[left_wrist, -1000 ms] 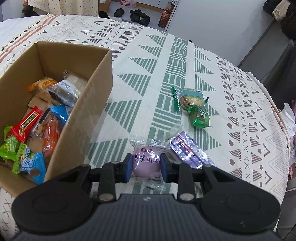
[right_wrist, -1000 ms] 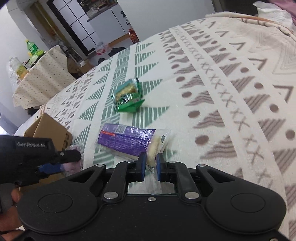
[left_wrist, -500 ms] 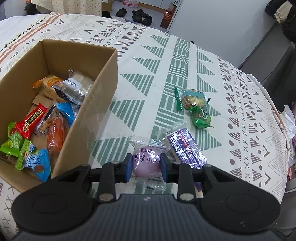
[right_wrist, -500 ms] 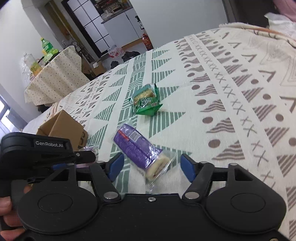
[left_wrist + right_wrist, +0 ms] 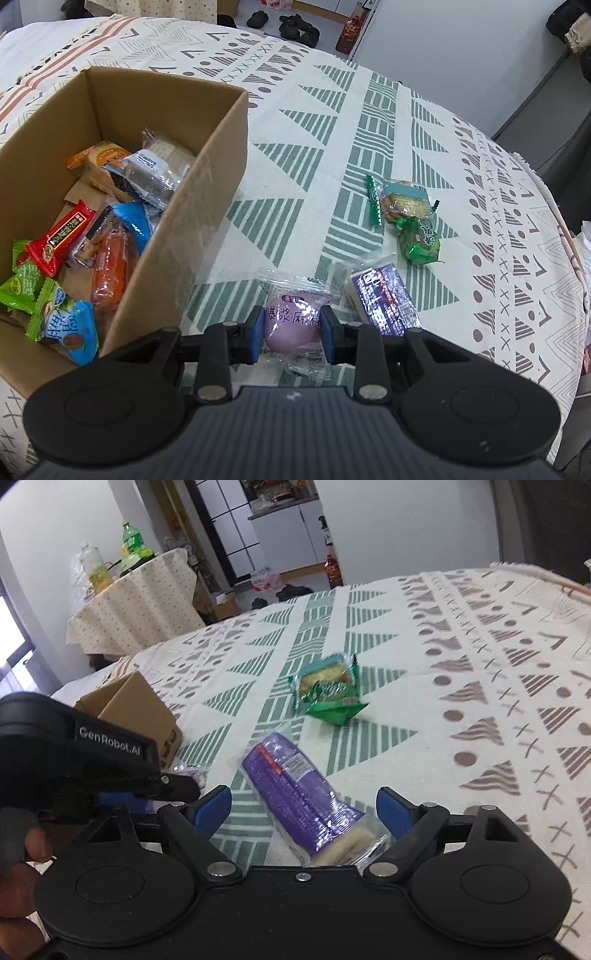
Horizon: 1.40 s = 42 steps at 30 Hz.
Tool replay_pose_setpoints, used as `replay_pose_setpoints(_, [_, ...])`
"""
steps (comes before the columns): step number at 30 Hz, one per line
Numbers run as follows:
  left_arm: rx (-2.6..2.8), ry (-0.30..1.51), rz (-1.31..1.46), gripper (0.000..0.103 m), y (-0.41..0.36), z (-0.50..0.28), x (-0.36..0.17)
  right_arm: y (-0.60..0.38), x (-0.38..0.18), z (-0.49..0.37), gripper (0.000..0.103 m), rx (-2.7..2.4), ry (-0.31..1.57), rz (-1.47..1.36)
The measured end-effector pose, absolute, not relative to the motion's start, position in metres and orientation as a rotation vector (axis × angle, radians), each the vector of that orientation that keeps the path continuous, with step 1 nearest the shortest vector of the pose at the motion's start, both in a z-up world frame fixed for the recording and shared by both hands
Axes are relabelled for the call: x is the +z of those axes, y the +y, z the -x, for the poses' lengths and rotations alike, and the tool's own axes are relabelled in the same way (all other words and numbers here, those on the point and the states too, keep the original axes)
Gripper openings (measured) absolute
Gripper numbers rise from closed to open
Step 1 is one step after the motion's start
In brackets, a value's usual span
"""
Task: Organize snacks
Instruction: 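Lift both held purple packets off the bedspread toward the box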
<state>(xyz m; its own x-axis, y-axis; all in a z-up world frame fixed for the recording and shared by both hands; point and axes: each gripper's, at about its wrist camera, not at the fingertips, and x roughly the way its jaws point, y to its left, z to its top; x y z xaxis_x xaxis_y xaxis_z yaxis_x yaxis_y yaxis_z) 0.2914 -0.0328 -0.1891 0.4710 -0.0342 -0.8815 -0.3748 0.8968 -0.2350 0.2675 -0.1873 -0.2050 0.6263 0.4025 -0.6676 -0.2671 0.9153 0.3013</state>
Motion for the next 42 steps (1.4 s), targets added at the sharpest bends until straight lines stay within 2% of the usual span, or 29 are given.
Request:
replay_pose_setpoints(5, [0.215, 1.069, 0.431, 0.031, -0.035, -0.291, -0.188, -0.183, -0.217, -0.265, 0.067, 0.368, 0.851, -0.107])
replay_pose_setpoints(8, [0.209, 1.058, 0.430, 0.031, -0.035, -0.289, -0.184, -0.184, -0.215, -0.263, 0.051, 0.361, 0.859, -0.093])
replay_pose_setpoints(10, [0.207, 1.047, 0.433, 0.031, -0.034, -0.286, -0.180, -0.185, -0.212, -0.261, 0.037, 0.368, 0.872, -0.097])
replay_pose_setpoints(16, [0.177, 1.006, 0.436, 0.031, -0.032, -0.275, -0.162, -0.189, -0.198, -0.252, 0.033, 0.352, 0.863, -0.118])
replay_pose_setpoints(28, [0.164, 0.924, 0.466, 0.030, -0.014, -0.262, -0.130, -0.199, -0.144, -0.245, 0.032, 0.339, 0.777, -0.245])
replay_pose_setpoints(42, [0.173, 0.827, 0.559, 0.030, 0.036, -0.249, -0.093, -0.169, -0.100, -0.242, 0.032, 0.384, 0.704, -0.259])
